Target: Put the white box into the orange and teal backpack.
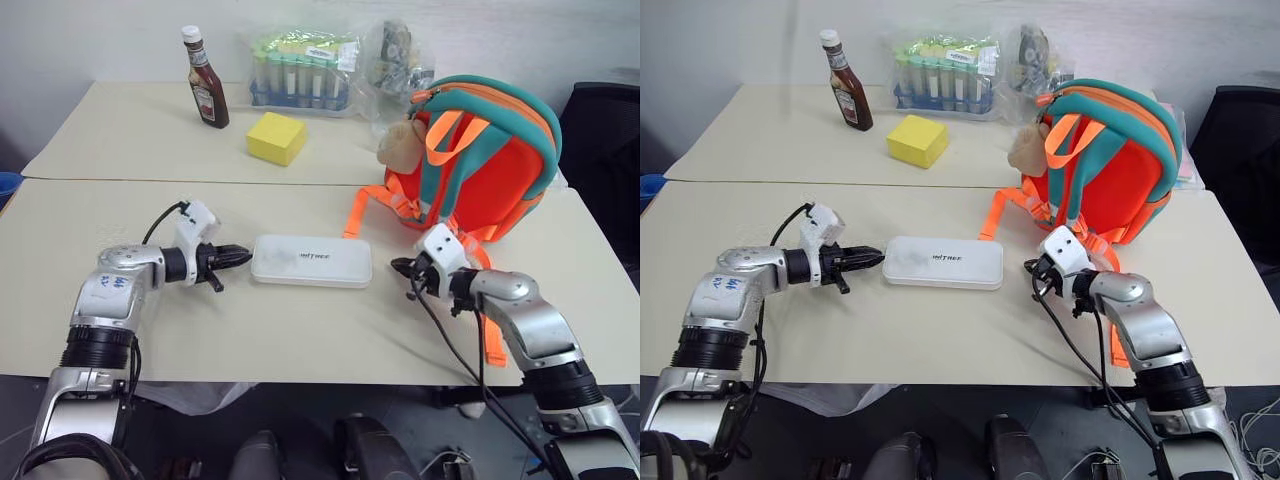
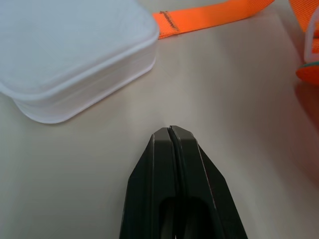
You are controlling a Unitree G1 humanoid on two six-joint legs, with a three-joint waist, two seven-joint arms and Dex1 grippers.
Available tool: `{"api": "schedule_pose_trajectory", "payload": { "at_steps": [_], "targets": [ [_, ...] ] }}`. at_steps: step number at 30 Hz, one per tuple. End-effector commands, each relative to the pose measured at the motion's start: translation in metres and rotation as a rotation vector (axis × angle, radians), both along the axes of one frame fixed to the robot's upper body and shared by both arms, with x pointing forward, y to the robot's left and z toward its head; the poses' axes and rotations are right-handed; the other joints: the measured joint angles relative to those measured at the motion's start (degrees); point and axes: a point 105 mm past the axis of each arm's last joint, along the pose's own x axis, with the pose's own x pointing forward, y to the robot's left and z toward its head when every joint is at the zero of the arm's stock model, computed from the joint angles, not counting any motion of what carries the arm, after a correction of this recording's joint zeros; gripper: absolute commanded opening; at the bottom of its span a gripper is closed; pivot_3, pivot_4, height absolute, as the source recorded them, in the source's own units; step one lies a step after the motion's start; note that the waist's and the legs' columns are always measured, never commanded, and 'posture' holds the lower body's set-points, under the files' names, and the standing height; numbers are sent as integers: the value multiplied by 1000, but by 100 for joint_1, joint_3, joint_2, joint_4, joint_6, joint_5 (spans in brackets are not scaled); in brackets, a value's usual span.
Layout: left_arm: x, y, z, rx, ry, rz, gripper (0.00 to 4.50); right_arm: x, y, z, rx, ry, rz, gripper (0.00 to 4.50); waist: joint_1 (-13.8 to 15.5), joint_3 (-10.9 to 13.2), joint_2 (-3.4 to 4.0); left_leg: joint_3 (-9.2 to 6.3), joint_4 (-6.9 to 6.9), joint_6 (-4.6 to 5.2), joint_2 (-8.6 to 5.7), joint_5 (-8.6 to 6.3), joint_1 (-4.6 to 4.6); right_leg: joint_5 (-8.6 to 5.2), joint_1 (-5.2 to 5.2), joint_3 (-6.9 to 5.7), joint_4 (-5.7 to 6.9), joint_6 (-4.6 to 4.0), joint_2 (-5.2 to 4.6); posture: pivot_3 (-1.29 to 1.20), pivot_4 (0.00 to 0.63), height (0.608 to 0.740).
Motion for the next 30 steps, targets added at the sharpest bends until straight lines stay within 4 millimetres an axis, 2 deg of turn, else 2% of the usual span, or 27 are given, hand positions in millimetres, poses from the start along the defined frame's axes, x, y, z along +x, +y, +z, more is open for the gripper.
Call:
{"api": "schedule_pose_trajectory", "payload": {
  "at_steps": [1,5,9,10,14,21,25,30],
  "targets": [
    [-3,14,7,-180,236,109,1791,5,10,9,-8,-55,30,0,7,0,0,-1,6,0,0,0,-2,0,0,-1,0,0,0,0,150,740],
    [-8,13,17,-344,395,98,2992,6,15,7,-8,-57,53,0,6,0,0,-3,17,1,-2,-1,-10,0,-4,-2,8,0,0,0,150,740],
    [-7,9,16,-370,459,101,4278,6,17,5,-19,-55,70,0,10,0,0,-3,21,0,-2,-1,-11,0,-4,-3,11,0,-3,0,150,740],
    [-7,5,13,-374,488,98,4480,7,17,5,-20,-55,71,0,11,0,0,-3,23,0,-2,-1,-11,0,-4,-3,11,0,-3,0,150,740],
    [-8,-16,3,-375,579,45,4480,7,17,3,-22,-56,73,0,18,-1,0,-3,26,-1,-3,0,-10,0,-4,-4,9,0,-3,0,150,740],
    [7,-63,-8,-405,665,-28,4480,7,19,-2,-21,-56,78,0,72,-5,1,-2,32,-1,-7,0,-6,0,0,-3,13,0,-5,0,150,740],
    [5,-87,1,-429,689,-127,4480,7,17,-2,-22,-62,70,0,91,-5,1,-1,32,-2,-7,0,-5,0,-1,-2,14,0,-5,0,150,740],
    [1,-99,19,-464,698,-223,4480,5,13,-2,-20,-67,53,0,74,-5,1,0,32,-4,-6,1,-5,0,-3,-2,16,0,-4,0,150,740]
  ]
}}
